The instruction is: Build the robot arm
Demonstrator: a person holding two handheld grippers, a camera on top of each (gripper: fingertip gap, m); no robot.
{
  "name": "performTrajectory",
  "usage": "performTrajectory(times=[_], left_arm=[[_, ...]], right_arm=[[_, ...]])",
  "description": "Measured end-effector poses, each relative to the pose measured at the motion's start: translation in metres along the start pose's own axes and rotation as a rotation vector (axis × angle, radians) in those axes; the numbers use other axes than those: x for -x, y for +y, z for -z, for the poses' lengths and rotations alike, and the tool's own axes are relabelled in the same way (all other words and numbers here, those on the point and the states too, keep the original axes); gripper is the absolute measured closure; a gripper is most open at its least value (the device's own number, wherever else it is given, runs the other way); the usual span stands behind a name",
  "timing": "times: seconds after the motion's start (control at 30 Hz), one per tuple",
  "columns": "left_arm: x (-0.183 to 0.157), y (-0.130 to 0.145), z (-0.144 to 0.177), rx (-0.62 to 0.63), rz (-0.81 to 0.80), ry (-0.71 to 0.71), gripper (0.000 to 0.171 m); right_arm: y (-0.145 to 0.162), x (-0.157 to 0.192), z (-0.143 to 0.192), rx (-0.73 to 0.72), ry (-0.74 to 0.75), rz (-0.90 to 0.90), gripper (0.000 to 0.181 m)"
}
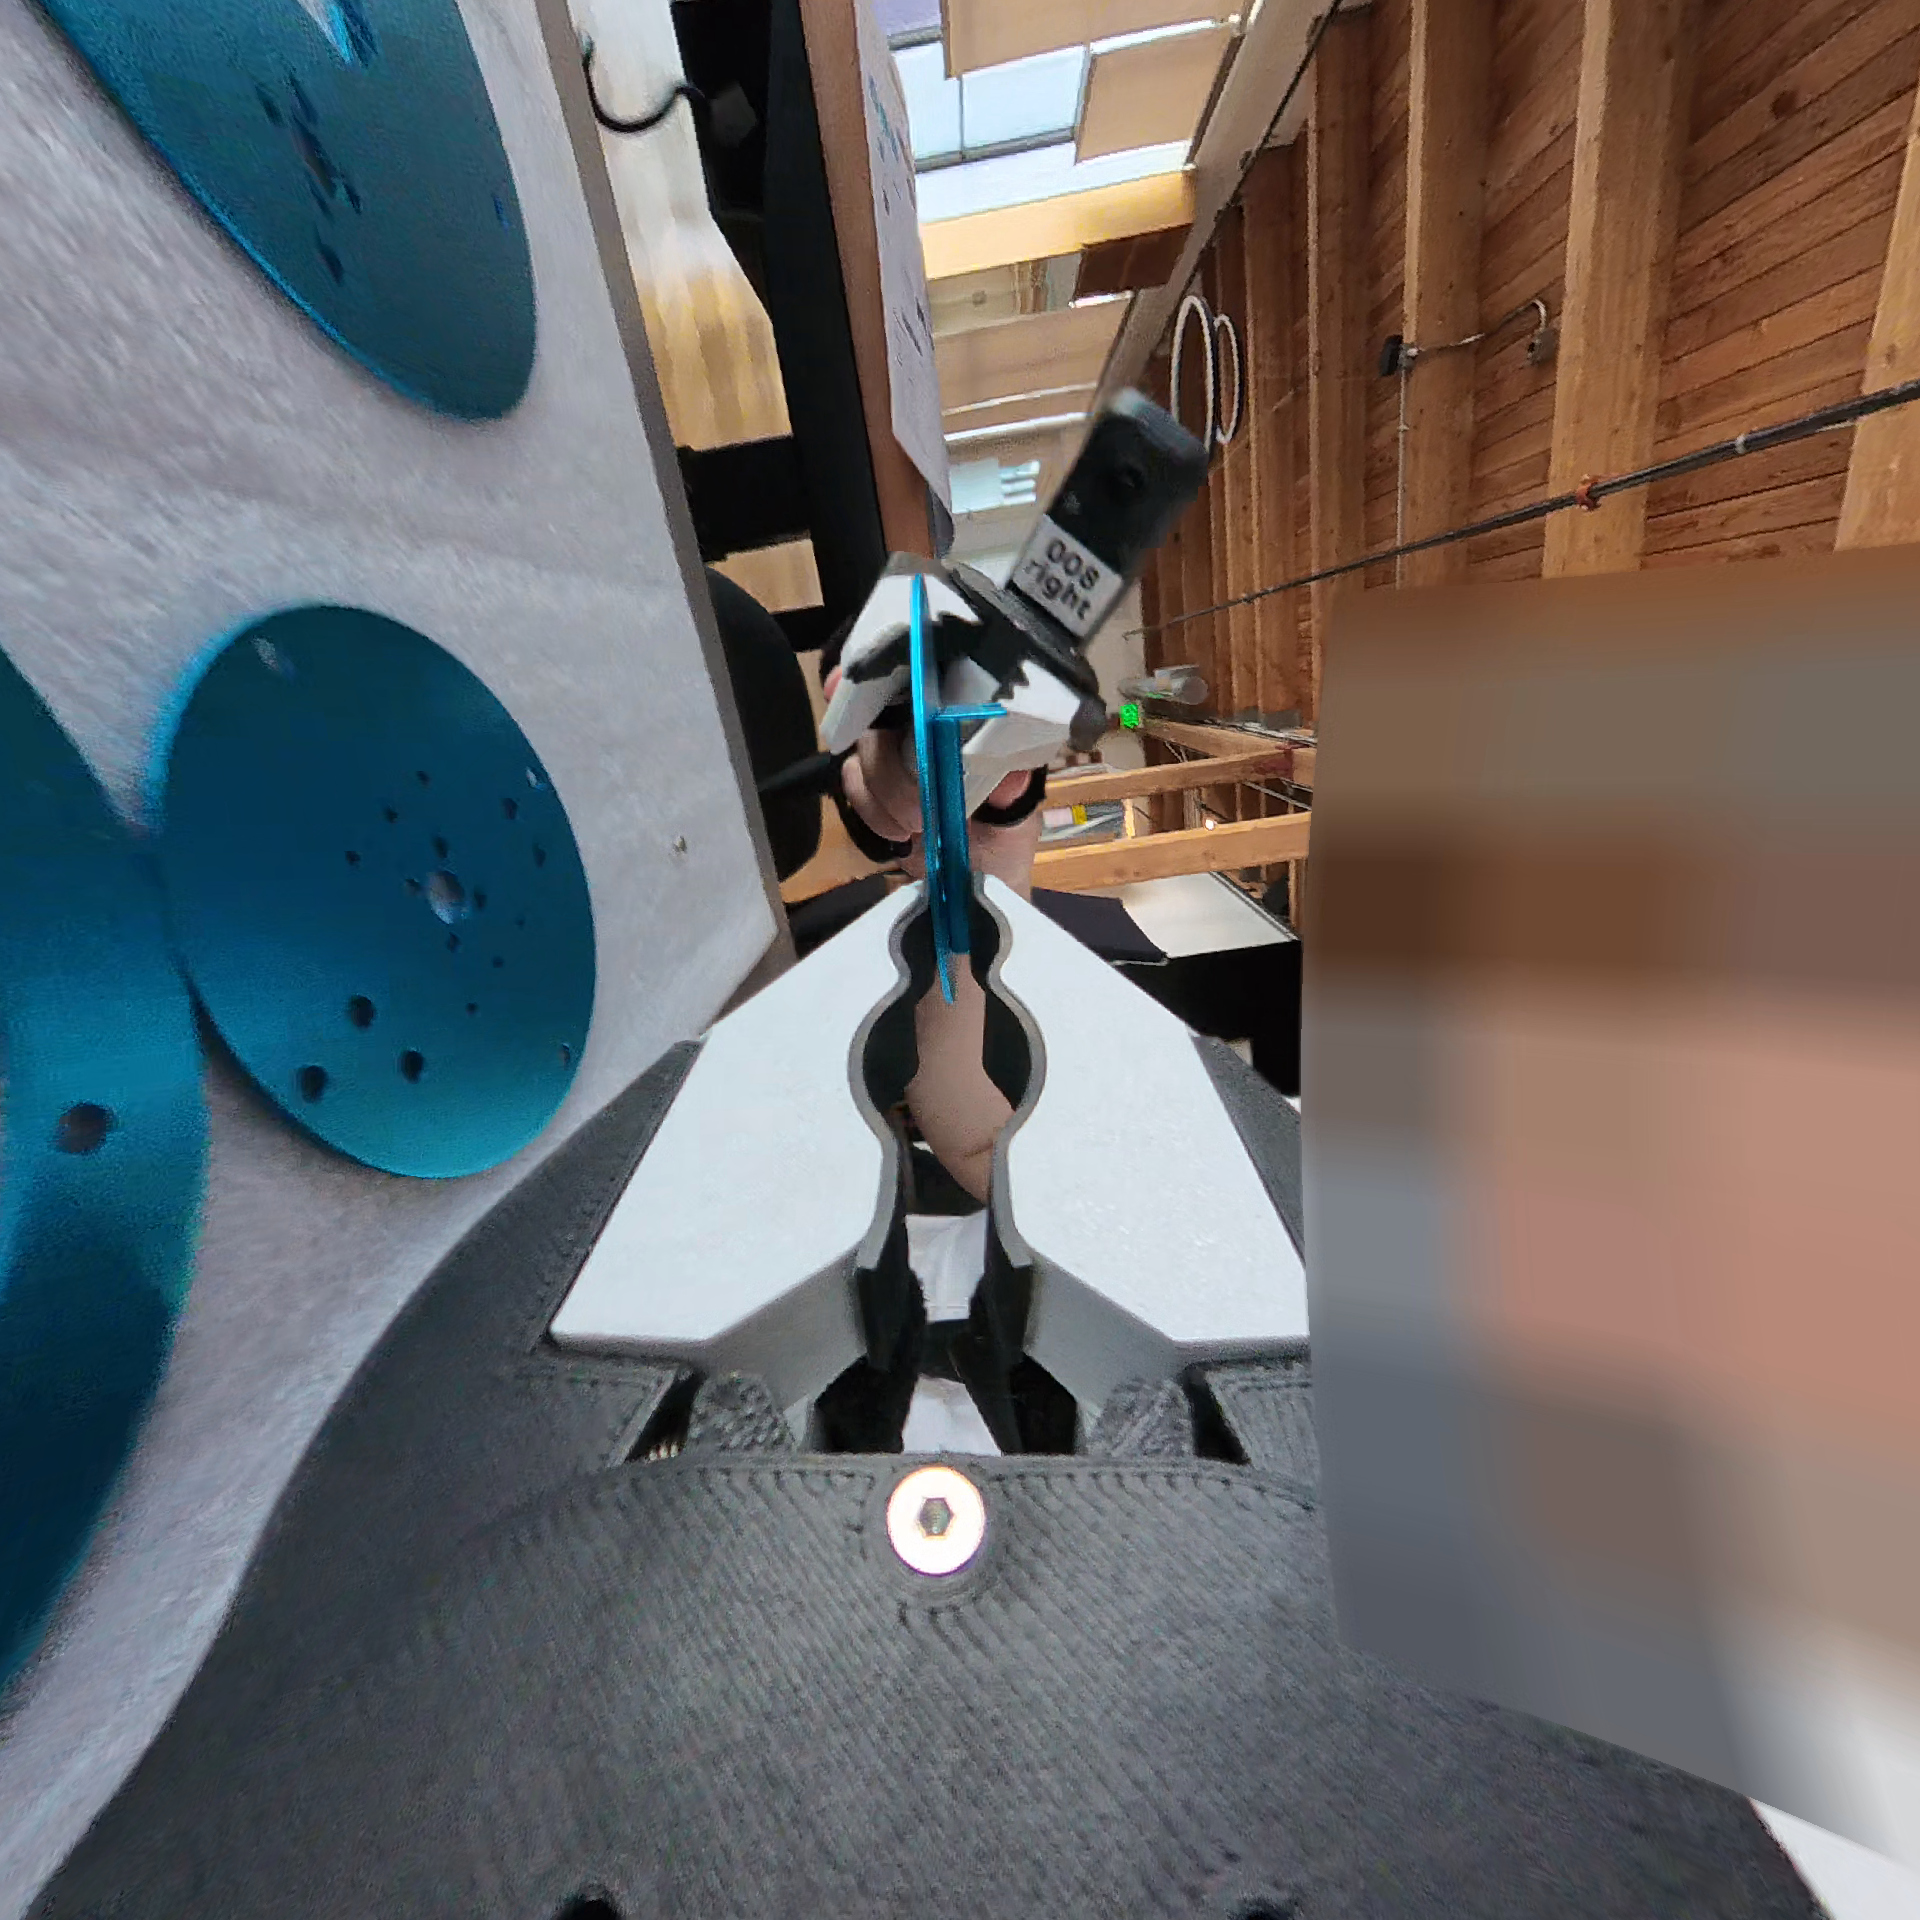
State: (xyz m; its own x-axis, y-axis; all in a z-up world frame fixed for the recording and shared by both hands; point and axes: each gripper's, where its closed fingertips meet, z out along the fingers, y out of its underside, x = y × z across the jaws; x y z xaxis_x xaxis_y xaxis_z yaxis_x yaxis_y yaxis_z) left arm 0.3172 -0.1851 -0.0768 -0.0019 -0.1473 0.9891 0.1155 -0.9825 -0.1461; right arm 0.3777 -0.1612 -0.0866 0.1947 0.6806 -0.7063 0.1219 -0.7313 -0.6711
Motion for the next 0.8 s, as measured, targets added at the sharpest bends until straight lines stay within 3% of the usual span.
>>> performTrajectory(times=[0.13,0.3,0.5,0.57,0.63,0.8], left_arm=[[0.008,-0.011,0.006,-0.031,-0.020,-0.040,0.168],[0.018,0.002,-0.007,0.041,0.018,-0.044,0.168],[0.024,0.018,-0.023,0.138,0.062,-0.026,0.168],[0.025,0.018,-0.024,0.136,0.071,-0.027,0.168],[0.026,0.016,-0.025,0.127,0.067,-0.029,0.168],[0.028,0.011,-0.028,0.097,0.023,-0.064,0.168]], right_arm=[[0.007,-0.017,0.012,0.011,0.168,0.268,0.154],[-0.004,0.030,0.004,-0.038,0.054,0.472,0.169],[0.012,0.034,-0.021,0.248,0.019,0.735,0.167],[0.019,0.035,-0.026,0.329,-0.018,0.769,0.167],[0.018,0.020,-0.030,0.395,0.076,0.761,0.167],[0.024,0.016,-0.038,0.459,0.068,0.669,0.169]])
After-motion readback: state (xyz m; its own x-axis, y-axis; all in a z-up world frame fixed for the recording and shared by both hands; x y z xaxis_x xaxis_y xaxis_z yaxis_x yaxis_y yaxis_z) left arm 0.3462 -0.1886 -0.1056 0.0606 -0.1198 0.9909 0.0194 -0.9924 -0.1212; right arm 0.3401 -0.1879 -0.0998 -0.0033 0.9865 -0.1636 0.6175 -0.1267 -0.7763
